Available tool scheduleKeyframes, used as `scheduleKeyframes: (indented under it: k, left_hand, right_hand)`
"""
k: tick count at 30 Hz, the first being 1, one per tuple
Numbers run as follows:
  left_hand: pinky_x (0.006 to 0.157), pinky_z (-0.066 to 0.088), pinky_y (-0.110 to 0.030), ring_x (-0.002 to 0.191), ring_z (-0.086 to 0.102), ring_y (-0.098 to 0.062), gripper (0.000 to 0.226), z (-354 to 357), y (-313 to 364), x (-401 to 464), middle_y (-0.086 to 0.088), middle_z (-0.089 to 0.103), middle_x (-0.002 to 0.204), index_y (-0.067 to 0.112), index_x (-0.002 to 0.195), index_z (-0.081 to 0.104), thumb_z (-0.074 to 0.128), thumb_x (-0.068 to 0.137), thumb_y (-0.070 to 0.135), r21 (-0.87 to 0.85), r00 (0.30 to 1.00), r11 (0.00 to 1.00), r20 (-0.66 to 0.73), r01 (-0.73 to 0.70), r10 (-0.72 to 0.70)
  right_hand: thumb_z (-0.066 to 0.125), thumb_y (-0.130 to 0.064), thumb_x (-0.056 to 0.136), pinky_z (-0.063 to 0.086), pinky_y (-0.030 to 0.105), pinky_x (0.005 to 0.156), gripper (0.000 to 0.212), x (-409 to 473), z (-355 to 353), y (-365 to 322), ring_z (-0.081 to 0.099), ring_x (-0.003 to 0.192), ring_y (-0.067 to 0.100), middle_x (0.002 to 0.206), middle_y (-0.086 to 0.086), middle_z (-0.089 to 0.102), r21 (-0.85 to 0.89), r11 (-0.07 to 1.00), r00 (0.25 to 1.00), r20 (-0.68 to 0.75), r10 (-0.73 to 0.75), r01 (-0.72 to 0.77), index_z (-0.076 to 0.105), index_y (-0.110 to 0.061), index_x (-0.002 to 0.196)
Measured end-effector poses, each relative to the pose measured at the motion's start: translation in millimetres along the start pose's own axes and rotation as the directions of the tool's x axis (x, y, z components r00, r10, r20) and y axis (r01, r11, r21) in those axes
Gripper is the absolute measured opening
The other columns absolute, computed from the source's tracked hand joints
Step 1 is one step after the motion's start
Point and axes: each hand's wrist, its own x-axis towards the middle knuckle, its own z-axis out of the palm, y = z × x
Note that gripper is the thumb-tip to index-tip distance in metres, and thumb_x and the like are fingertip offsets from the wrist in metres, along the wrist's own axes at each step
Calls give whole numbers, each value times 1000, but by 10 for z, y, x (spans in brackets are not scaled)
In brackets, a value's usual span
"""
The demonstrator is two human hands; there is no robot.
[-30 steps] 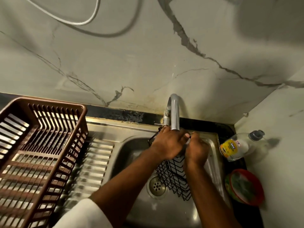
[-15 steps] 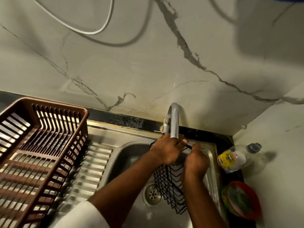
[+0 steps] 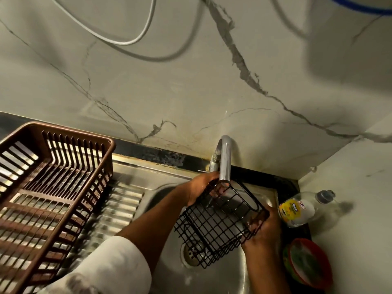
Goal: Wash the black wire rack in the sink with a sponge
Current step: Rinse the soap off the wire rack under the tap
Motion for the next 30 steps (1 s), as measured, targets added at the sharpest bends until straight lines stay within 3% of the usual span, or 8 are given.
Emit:
scheduleKeyframes:
  k: [3, 5, 11, 13, 17, 20, 27, 30]
  left_hand:
    - [70, 47, -24, 78, 56, -12, 30, 86, 144, -25, -1, 61, 88, 19, 97, 60, 45, 106, 44, 145, 990, 988, -141, 47, -27]
    - [63, 46, -26, 75, 54, -13, 32, 108, 183, 13, -2, 59, 85, 20, 92, 58, 50, 103, 49, 160, 973, 982, -222, 100, -63]
    - [70, 42, -29, 88, 57, -17, 45, 127, 94, 26, -6, 65, 95, 20, 95, 67, 48, 98, 61, -1, 935, 1000, -353, -21, 20]
    - [73, 44, -31, 88, 58, -18, 54, 142, 59, 18, -8, 66, 97, 16, 100, 69, 50, 94, 67, -57, 920, 996, -390, -62, 35]
    - [82, 45, -34, 100, 58, -23, 65, 203, -63, -10, -6, 64, 107, 15, 111, 67, 51, 88, 74, -187, 872, 980, -489, -62, -38]
    - [104, 43, -49, 110, 60, -27, 57, 158, -139, -77, -10, 68, 111, 19, 98, 65, 50, 90, 73, -315, 835, 948, -533, -49, -134]
    - [69, 53, -37, 71, 60, -23, 64, -210, -140, -38, -5, 62, 75, 15, 82, 62, 61, 77, 78, -511, 794, 857, -548, -69, -263]
    - [79, 51, -38, 101, 67, -32, 74, -194, -220, -89, -18, 67, 110, 9, 126, 60, 55, 87, 72, -560, 832, 827, -482, -51, -275]
  right_hand:
    - [56, -34, 89, 45, 24, 102, 31, -9, -154, 51, 55, 106, -3, 121, -13, 57, 104, 986, 960, 262, 96, -127, 68, -30, 118]
    - [43, -26, 90, 16, 38, 125, 48, 223, -294, 81, 35, 132, -10, 135, 2, 52, 92, 992, 873, 486, 27, -82, 69, 5, 116]
    - [49, -56, 96, 44, 46, 100, 53, 231, 132, -277, 58, 113, 21, 126, 5, 65, -354, 934, 977, 211, 31, 47, 61, -15, 128]
    - [43, -47, 103, 49, 36, 87, 46, 147, 250, -237, 58, 102, 19, 116, 7, 65, -563, 772, 956, 186, -229, 294, 61, -11, 124]
    - [24, -45, 105, 49, 44, 97, 55, 58, 497, 52, 58, 122, 31, 131, 13, 63, -744, 168, 615, 378, -692, 647, 60, -11, 130]
    - [19, -52, 102, 23, 54, 119, 66, -96, 675, 148, 26, 149, 33, 162, 14, 29, -808, -63, 574, 467, -672, 585, 32, -15, 155]
    - [21, -57, 102, 14, 56, 122, 73, -538, 463, 639, 3, 155, 31, 167, 13, 3, -517, -412, 357, 841, -406, 750, 11, -13, 160]
    - [14, -62, 101, 13, 53, 122, 75, -459, 555, 572, 2, 155, 27, 168, 7, -3, -545, -402, 413, 832, -372, 736, 3, -16, 161]
